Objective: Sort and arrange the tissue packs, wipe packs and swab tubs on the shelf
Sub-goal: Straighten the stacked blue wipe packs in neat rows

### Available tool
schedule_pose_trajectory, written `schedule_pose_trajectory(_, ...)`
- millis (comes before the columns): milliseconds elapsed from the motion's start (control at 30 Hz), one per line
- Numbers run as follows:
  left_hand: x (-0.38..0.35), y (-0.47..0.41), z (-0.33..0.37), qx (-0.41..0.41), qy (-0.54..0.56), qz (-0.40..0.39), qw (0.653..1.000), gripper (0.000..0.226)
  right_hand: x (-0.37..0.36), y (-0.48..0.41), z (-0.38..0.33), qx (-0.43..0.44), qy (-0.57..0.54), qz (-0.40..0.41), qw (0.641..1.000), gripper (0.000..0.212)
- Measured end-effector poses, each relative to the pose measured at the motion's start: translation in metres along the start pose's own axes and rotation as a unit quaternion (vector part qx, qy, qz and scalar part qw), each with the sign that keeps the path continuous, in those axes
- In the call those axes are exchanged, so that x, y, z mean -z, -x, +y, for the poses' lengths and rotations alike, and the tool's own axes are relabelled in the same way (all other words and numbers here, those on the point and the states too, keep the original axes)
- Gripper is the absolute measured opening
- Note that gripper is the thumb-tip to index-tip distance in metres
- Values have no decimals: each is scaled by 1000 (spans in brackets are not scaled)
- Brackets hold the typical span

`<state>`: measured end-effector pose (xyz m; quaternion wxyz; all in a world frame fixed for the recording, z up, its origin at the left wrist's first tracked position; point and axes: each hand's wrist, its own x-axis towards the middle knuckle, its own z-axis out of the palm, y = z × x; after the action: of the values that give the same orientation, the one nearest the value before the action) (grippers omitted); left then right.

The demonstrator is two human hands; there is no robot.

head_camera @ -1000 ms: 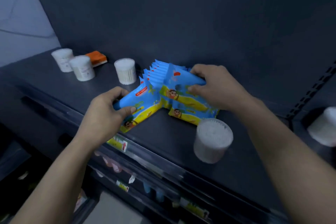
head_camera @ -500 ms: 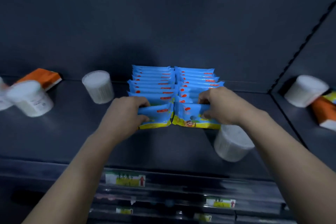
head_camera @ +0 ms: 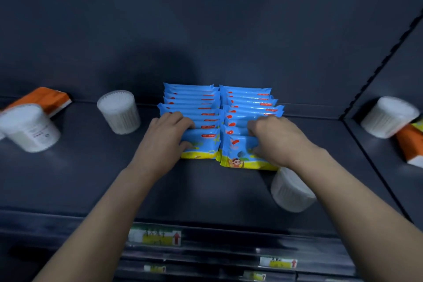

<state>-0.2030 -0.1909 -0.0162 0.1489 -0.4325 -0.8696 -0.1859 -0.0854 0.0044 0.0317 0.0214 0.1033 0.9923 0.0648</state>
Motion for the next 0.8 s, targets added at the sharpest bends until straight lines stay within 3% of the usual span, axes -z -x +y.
schedule_pose_trajectory(333, -8, 1, 0, -39, -46, 20, 998, 60, 3, 0, 3, 24, -15, 2, 1000, 26)
schedule_pose_trajectory(633, -5, 12, -1, -20, -44, 22, 999, 60, 11, -2, 7, 45, -65, 31, 996, 26)
schedule_pose_trajectory(800, -7, 19, -1, 30, -66, 68, 995, 55, 9, -4, 8, 43, -48, 44, 997, 26)
